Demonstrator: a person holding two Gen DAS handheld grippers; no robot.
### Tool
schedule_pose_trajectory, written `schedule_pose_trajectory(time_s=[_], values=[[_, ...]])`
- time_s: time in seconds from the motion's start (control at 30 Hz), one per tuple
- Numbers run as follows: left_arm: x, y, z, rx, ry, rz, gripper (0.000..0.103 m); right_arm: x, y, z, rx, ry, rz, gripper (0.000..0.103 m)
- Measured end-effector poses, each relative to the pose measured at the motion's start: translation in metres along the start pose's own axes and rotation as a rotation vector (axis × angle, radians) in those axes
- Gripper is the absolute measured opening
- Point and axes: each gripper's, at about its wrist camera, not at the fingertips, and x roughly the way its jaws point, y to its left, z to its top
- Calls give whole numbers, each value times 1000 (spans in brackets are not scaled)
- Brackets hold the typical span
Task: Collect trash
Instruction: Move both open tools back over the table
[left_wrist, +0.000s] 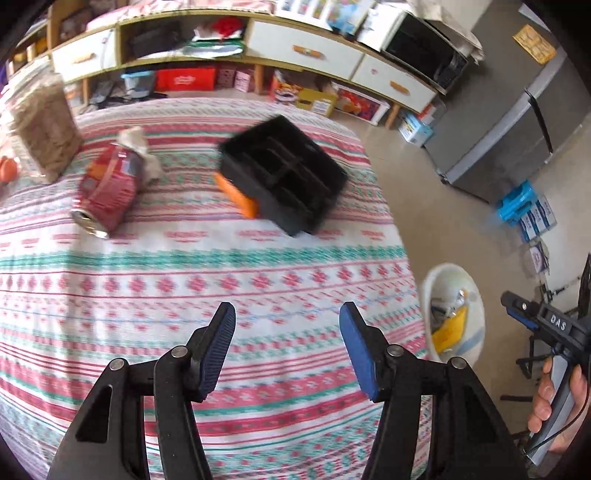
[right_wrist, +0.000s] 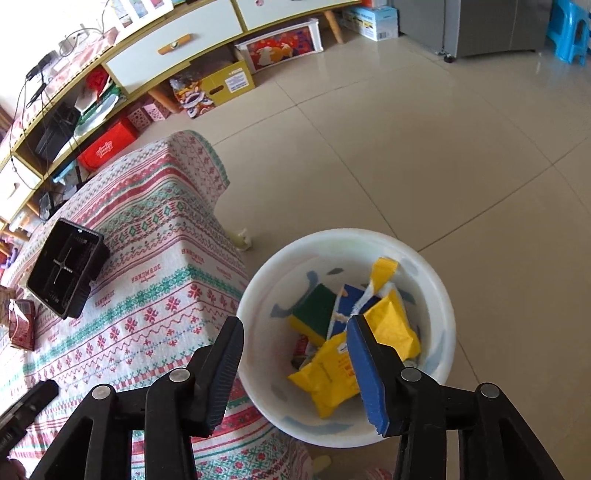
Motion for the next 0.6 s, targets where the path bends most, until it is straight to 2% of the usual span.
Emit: schedule_pose_trajectory(time_s=[0.17,0.27,0.5,0.6], values=[[-26,81,24,-65,-38,95,66,13,33,-4,-71,30,21,57],[-28,114,35,-84,-41,128,67,23,54,-8,-115,56,49,58],[-5,136,55,-28,-12,158,67,43,103,-15,-225,93,84,59],[8,137,65,-2,7,156,67,52,136,-24,-315,121,141,59]])
